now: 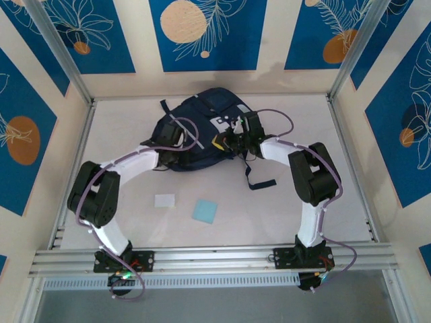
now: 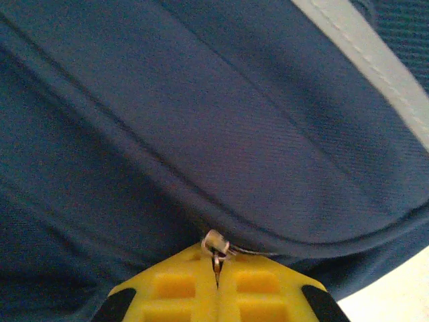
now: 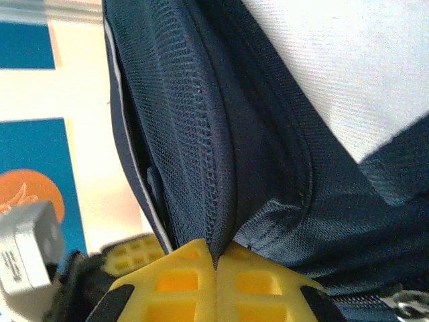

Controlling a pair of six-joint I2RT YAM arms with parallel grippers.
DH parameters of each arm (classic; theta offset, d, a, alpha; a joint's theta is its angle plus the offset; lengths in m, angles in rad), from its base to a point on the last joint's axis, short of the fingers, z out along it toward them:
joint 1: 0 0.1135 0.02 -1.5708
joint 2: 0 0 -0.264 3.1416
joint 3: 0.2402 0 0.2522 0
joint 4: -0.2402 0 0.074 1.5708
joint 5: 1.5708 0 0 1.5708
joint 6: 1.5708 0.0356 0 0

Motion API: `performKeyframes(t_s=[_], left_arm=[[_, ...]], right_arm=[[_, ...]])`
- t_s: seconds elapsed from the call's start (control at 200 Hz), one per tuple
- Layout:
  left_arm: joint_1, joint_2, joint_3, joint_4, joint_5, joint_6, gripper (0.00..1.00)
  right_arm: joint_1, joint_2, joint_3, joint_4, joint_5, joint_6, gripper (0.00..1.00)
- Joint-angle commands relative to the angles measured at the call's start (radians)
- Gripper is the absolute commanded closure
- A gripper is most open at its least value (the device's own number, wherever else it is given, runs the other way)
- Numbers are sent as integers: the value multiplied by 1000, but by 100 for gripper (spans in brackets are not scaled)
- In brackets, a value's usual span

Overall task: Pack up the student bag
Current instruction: Unzip the student bag at the top-center of the table.

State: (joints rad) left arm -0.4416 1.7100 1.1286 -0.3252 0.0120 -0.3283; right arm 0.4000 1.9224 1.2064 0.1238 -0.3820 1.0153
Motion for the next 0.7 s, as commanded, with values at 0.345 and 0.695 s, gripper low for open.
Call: performKeyframes(t_s=[0.345, 0.695], left_arm=[[-10, -65, 109, -329, 88, 273, 100], [-194, 5, 192, -156, 381, 104, 100]], right_arm=[[-180, 75, 350, -513, -89, -429, 100], [-193, 12, 296, -406, -27, -297, 50]])
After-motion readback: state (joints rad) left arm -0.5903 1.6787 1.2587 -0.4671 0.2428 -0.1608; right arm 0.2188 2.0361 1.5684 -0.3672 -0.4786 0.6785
